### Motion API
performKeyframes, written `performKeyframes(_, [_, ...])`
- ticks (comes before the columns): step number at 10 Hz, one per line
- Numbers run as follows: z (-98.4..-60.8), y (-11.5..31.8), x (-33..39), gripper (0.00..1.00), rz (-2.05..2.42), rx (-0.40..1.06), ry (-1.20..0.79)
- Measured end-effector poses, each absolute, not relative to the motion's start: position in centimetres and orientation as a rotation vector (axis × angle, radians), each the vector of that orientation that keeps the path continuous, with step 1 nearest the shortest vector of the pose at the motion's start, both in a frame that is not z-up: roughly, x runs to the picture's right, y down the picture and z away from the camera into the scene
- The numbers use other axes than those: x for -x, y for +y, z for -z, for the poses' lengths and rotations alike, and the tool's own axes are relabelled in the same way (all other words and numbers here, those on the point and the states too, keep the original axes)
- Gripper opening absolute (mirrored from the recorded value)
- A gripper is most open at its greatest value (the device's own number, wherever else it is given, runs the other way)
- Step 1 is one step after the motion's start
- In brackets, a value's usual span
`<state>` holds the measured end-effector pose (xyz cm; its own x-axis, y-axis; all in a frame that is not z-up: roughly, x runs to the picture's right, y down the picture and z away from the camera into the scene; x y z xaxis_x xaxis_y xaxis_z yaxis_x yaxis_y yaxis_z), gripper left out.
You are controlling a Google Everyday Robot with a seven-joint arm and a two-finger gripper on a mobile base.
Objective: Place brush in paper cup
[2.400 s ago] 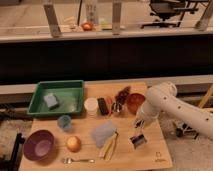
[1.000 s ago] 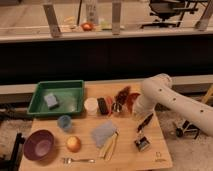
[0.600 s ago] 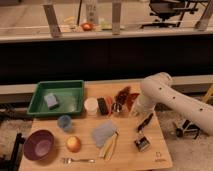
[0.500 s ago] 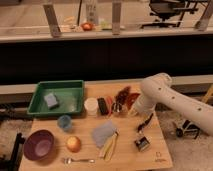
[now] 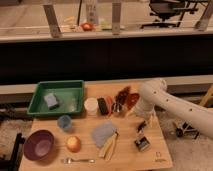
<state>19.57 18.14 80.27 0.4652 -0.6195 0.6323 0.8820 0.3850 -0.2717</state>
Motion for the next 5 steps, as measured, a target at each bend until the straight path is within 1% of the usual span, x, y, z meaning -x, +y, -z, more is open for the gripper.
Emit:
performKeyframes(4, [-82.4,20.7,-20.4,0.8,0.931,0.635,-0.47])
performKeyframes(5, [-83.1,21.2,-20.6,0.74,0.907,0.632,-0.482])
